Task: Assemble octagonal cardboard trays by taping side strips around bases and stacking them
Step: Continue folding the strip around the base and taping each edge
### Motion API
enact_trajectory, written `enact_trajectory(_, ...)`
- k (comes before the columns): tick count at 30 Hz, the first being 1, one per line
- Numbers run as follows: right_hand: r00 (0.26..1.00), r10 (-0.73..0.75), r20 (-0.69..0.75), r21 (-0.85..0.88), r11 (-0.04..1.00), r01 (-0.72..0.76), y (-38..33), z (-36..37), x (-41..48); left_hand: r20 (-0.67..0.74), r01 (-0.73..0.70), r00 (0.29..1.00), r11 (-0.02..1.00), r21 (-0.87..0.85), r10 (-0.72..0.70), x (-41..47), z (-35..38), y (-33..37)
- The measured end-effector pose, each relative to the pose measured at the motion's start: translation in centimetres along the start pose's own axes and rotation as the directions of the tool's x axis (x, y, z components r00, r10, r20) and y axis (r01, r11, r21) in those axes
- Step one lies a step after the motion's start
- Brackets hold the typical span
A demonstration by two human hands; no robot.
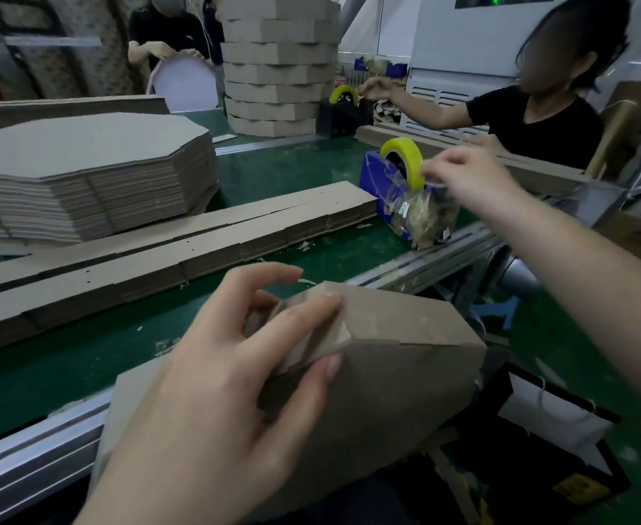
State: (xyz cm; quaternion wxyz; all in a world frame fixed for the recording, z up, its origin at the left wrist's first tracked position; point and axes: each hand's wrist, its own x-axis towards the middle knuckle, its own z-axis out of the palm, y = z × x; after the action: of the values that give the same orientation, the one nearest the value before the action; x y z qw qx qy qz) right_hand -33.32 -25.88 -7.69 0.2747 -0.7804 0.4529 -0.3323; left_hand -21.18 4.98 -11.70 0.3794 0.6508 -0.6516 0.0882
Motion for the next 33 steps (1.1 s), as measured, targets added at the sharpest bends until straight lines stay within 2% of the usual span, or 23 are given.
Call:
enact_trajectory(1, 0.995, 0.071, -0.063, -0.071, 0.995, -0.076, 1.7, -0.4, 2.0, 0.005, 0.005, 1.0, 1.0, 0.003, -0.005, 0.0, 0.0, 0.0)
enact_trajectory(2, 0.987, 0.151, -0.064, -0.119, 0.98, -0.157, 3.2, -0.7, 3.4, 0.01, 0.012, 1.0, 1.0, 0.005, -0.012, 0.1, 0.0, 0.0)
enact_trajectory(5, 0.935, 0.35, 0.054, -0.048, 0.937, -0.347, 5.8, -0.5, 5.6, 0.014, 0.021, 1.0, 1.0, 0.002, -0.021, 0.3, 0.1, 0.1)
enact_trajectory(8, 0.923, 0.365, 0.118, 0.113, 0.919, -0.378, 6.0, -0.5, 6.2, 0.015, 0.028, 0.999, 1.0, 0.011, -0.029, 0.4, 0.2, 0.1)
enact_trajectory(12, 0.912, 0.38, 0.151, 0.177, 0.898, -0.403, 5.5, -0.4, 6.4, 0.026, 0.029, 0.999, 0.999, 0.017, -0.029, 0.5, 0.1, 0.1)
enact_trajectory(15, 0.859, 0.468, 0.205, 0.333, 0.792, -0.511, 5.3, -0.1, 6.4, 0.038, 0.017, 0.999, 1.0, 0.022, -0.017, 0.5, 0.1, 0.2)
enact_trajectory(18, 0.831, 0.513, 0.215, 0.458, 0.699, -0.549, 5.3, 0.1, 6.5, 0.04, 0.008, 0.999, 1.0, 0.025, -0.009, 0.5, 0.1, 0.1)
enact_trajectory(22, 0.851, 0.498, 0.167, 0.535, 0.68, -0.502, 4.8, 0.0, 6.4, 0.036, 0.002, 0.999, 0.999, 0.035, -0.003, 0.5, 0.1, 0.0)
enact_trajectory(24, 0.885, 0.447, 0.126, 0.603, 0.674, -0.426, 5.3, 0.1, 5.7, 0.037, 0.0, 0.999, 0.999, 0.035, -0.001, 0.6, 0.2, 0.0)
enact_trajectory(27, 0.949, 0.309, 0.068, 0.799, 0.552, -0.237, 7.2, 0.4, 4.0, 0.043, 0.008, 0.999, 0.999, 0.036, -0.009, 0.8, 0.1, 0.0)
enact_trajectory(30, 0.984, 0.177, 0.031, 0.905, 0.413, -0.103, 8.7, 1.1, 2.3, 0.058, 0.02, 0.998, 1.0, 0.021, -0.021, 0.9, 0.1, 0.0)
enact_trajectory(32, 0.989, 0.151, -0.008, 0.917, 0.394, -0.053, 9.1, 1.6, 1.8, 0.058, 0.021, 0.998, 1.0, 0.015, -0.022, 1.0, 0.1, 0.2)
enact_trajectory(33, 0.989, 0.146, -0.028, 0.903, 0.429, -0.038, 9.3, 1.8, 1.7, 0.051, 0.021, 0.998, 1.0, 0.012, -0.021, 1.0, 0.2, 0.2)
